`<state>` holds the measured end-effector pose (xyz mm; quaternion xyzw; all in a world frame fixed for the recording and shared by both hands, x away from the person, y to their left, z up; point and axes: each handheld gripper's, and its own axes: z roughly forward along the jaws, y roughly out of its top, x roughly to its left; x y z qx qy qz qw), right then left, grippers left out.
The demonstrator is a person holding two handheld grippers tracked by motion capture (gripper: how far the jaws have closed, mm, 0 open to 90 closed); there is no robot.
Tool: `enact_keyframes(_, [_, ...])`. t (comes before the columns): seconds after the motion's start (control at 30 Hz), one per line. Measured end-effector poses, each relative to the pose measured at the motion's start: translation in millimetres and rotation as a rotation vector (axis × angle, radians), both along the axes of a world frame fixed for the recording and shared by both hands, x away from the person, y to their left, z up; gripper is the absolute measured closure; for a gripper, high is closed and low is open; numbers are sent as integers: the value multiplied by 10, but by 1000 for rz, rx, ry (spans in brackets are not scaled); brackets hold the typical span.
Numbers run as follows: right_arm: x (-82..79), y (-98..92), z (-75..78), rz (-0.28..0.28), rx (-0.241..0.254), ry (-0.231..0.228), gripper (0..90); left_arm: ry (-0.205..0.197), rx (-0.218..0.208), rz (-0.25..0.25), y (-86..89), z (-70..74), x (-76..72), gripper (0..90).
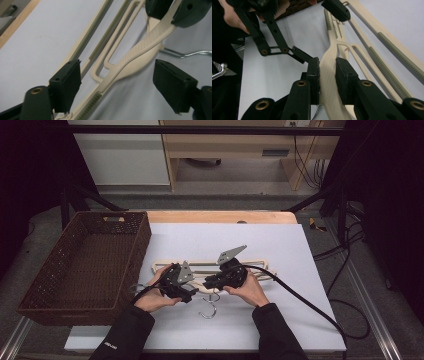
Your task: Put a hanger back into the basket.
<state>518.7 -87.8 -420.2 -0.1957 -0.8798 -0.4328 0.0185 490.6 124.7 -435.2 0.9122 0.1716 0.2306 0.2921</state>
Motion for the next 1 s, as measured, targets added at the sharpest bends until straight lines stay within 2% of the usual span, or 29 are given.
enact_keyframes(0.07, [-1, 1, 0, 0, -1, 1, 738, -8, 13, -7, -15, -17, 6, 283])
enact_keyframes(0.1, [-5, 6, -3, -6, -4, 3, 738, -16, 19, -14, -25, -29, 10, 359])
enact_keyframes(0.2, [-8, 8, -7, -5, -6, 2, 737, -49, 32, -33, -50, -48, 10, 462])
enact_keyframes(0.37, [-4, 6, -10, 5, -9, -2, 736, -72, 27, -45, -69, -58, -4, 603])
enact_keyframes(0.57, [-6, 11, -14, -1, -8, 3, 736, -87, 49, -61, -104, -77, -11, 647])
enact_keyframes(0.63, [-12, 13, -14, -5, -11, 3, 736, -103, 71, -64, -126, -84, -13, 649])
enact_keyframes(0.83, [-13, 2, -1, -15, -12, 10, 736, -128, 103, -72, -136, -101, -13, 688])
enact_keyframes(1.0, [-3, -8, -1, -13, -11, 6, 732, -128, 108, -72, -124, -105, -2, 716])
